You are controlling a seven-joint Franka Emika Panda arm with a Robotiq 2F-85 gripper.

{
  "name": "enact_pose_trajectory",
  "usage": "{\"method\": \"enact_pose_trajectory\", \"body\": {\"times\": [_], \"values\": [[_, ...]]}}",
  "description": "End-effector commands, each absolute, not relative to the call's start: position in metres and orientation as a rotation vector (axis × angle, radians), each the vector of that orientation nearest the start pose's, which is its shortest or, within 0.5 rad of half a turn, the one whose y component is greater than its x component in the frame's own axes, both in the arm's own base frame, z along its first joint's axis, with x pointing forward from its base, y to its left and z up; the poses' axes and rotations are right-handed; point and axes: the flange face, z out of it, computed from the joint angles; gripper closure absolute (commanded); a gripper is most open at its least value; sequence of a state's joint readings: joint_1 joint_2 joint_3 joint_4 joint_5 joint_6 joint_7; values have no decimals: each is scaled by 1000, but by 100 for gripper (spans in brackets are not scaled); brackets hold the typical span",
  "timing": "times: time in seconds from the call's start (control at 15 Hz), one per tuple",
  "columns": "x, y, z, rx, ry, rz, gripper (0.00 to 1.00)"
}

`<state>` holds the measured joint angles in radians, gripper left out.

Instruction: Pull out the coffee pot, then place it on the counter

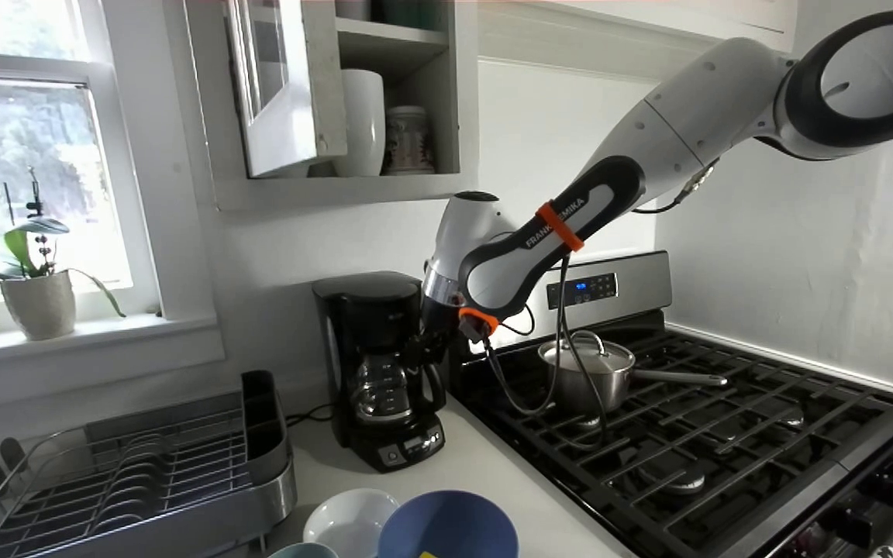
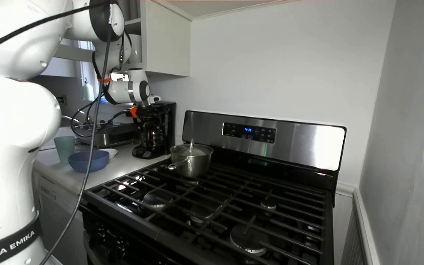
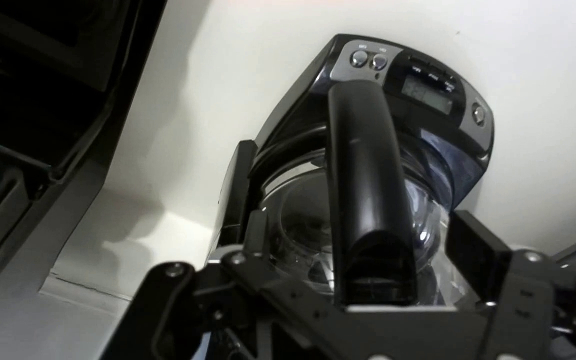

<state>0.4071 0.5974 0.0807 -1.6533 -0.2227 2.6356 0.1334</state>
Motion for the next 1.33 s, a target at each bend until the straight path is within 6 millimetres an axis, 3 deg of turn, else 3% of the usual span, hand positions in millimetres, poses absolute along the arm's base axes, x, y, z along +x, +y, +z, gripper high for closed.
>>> {"method": "enact_pose_trajectory", "body": {"times": [0.0,0.47,1.27], "values": [[647,341,305,-2983,-768,-664,41],[647,347,307,-2975,-784,-689,90],[630,349,322,-2920,-806,-804,92]]}}
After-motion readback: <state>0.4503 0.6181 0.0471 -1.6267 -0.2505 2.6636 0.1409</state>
